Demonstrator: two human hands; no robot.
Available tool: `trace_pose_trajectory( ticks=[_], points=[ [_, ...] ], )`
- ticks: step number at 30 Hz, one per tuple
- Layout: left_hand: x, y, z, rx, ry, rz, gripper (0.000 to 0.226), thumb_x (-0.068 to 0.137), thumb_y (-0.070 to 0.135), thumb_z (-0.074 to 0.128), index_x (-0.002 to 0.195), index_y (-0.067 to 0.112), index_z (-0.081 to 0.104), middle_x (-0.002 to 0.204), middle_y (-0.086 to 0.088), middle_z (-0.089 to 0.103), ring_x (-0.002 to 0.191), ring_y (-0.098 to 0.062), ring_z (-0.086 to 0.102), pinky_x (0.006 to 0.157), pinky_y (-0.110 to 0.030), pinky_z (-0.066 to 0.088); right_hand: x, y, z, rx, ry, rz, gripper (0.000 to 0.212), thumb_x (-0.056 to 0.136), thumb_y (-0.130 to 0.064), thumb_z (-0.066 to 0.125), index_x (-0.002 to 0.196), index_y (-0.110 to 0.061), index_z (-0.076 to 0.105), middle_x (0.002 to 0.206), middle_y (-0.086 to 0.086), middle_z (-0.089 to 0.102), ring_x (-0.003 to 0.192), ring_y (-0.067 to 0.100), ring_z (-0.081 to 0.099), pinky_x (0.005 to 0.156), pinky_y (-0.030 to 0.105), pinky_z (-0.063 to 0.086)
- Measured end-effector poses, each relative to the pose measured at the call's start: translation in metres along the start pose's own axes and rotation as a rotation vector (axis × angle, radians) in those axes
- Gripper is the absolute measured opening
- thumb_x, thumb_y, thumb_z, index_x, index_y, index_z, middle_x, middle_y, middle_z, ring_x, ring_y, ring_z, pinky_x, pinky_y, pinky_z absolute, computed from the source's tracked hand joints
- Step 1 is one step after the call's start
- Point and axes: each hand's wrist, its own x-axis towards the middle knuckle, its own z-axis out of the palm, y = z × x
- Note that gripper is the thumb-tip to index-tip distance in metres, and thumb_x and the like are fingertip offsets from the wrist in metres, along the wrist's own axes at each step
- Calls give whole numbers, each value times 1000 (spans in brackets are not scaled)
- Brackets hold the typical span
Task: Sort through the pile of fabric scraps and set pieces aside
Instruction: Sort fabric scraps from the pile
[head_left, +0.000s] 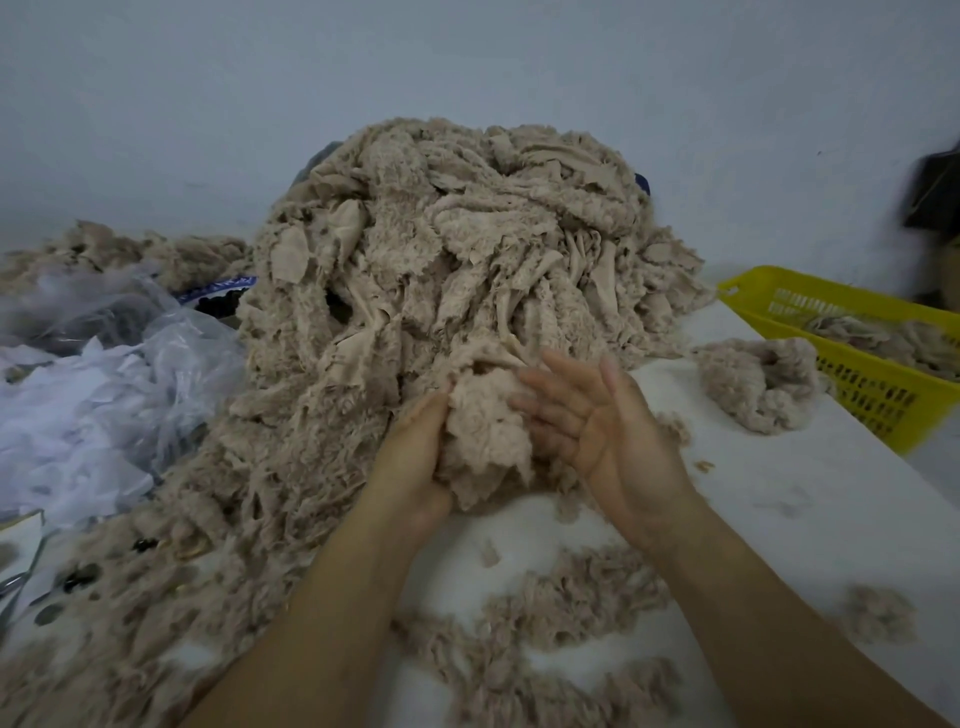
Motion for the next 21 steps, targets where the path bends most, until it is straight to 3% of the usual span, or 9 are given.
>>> trace_pose_trajectory(
  ticks=[2, 4, 7, 10, 12, 14, 16, 18, 21],
  points=[
    [-1, 4, -1, -117, -43, -46, 39, 103, 26, 45, 134, 6, 58, 125, -18, 68, 117, -33, 65, 99, -48, 51, 0, 1, -1, -98, 84, -59, 43, 88, -52, 50, 116, -24, 68, 120, 1, 71, 91, 19, 71, 76, 33, 57],
    [-4, 5, -1, -164, -90, -61, 49, 91, 27, 55, 136, 7, 57, 128, -18, 66, 119, -32, 64, 97, -46, 51, -2, 6, -1, -277, 132, -83, 26, 91, -48, 56, 109, -36, 70, 115, -10, 70, 95, 15, 69, 81, 36, 57],
    [-8, 4, 1, -180, -163, -67, 60, 85, 27, 58, 141, 4, 52, 136, -22, 60, 127, -35, 57, 107, -50, 45, -7, 9, 7, -359, 16, -62, 12, 91, -48, 56, 95, -51, 67, 97, -19, 73, 87, 5, 71, 68, 23, 57],
    [-7, 3, 1, -117, -162, -80, 49, 97, 23, 53, 141, 3, 51, 138, -25, 56, 130, -39, 54, 111, -55, 39, -8, 12, 12, -421, -80, -62, 9, 86, -57, 63, 90, -66, 62, 100, -28, 70, 91, -4, 69, 67, 13, 54],
    [-7, 1, 2, -68, -173, -78, 40, 103, 21, 49, 139, 3, 54, 135, -25, 59, 127, -39, 56, 107, -54, 44, -7, 16, 8, -441, -65, -36, 16, 79, -68, 65, 93, -70, 58, 105, -33, 68, 95, -8, 66, 77, 16, 56],
    [-7, -1, 4, -23, -171, -49, 37, 103, 18, 50, 136, 1, 56, 133, -26, 60, 125, -39, 58, 106, -53, 46, -5, 18, 6, -377, -68, 11, 46, 70, -85, 56, 109, -62, 60, 116, -22, 69, 107, 3, 66, 94, 39, 56],
    [-6, -4, 4, 0, -146, -34, 36, 103, 18, 51, 134, 0, 57, 131, -26, 62, 123, -39, 59, 108, -54, 44, -3, 19, 0, -258, -86, 79, 74, 68, -93, 47, 125, -48, 61, 128, -8, 66, 120, 18, 62, 99, 50, 51],
    [-6, -5, 3, 35, -102, -22, 34, 102, 18, 53, 130, 1, 60, 126, -26, 64, 119, -39, 62, 105, -53, 47, -2, 20, -1, -289, -134, 56, 72, 73, -90, 47, 129, -48, 58, 133, -9, 63, 124, 18, 58, 94, 42, 55],
    [-9, -6, 4, 109, -48, 9, 20, 100, 17, 56, 112, 10, 70, 111, -20, 73, 103, -32, 72, 86, -43, 60, -5, 26, 4, -467, -112, -6, 32, 84, -64, 60, 114, -53, 63, 113, -20, 71, 104, 6, 68, 78, 22, 58]
  ],
)
